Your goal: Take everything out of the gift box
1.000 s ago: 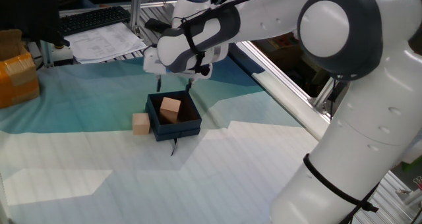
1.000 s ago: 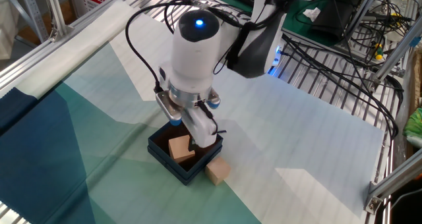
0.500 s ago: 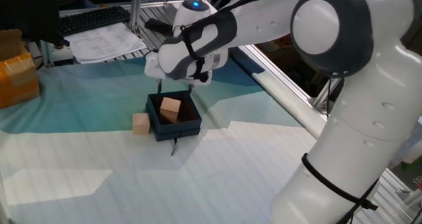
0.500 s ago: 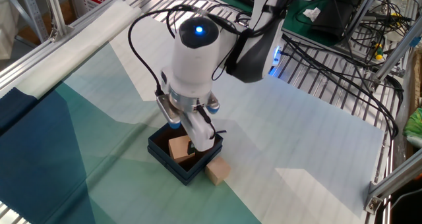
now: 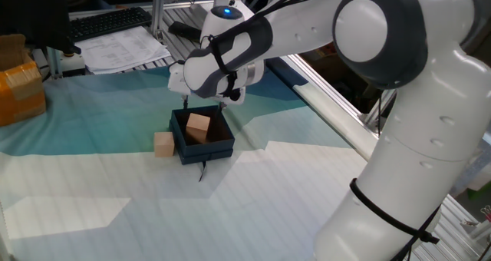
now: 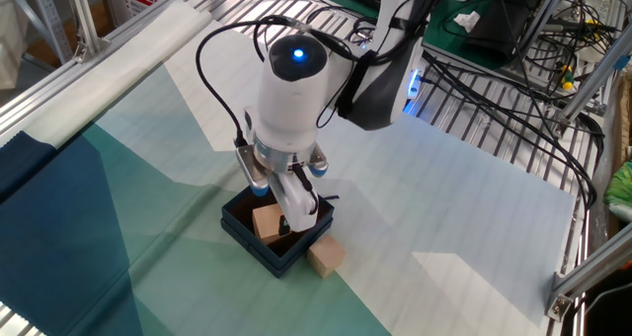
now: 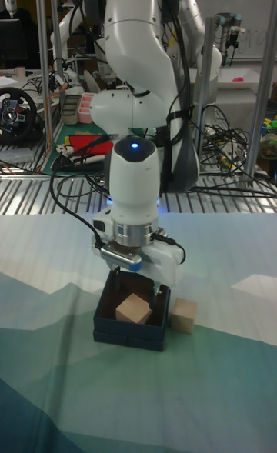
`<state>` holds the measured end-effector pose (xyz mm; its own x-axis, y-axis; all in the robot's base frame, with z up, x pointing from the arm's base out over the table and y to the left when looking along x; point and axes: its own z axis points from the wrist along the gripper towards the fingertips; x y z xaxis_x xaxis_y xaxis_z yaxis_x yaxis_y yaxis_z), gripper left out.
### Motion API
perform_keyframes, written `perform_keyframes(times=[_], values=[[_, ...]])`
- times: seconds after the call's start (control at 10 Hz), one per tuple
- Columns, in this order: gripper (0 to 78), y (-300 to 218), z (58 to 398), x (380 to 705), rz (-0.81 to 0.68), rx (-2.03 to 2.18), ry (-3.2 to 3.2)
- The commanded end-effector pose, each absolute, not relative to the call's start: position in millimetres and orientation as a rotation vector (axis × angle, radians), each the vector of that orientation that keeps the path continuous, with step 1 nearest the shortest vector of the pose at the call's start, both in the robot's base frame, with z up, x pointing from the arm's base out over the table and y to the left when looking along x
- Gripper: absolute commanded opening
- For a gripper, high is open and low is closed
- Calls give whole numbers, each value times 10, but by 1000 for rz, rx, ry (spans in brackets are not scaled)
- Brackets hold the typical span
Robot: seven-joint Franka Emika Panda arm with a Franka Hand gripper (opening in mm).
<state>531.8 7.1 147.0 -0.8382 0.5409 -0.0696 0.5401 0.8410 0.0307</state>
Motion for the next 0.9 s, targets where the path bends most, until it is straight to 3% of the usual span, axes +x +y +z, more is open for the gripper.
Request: perform_keyframes(times=[0.1,0.9], values=[[775,58,1286,5318,30,932,2896],[775,30,1083,5291,33,971,2859]])
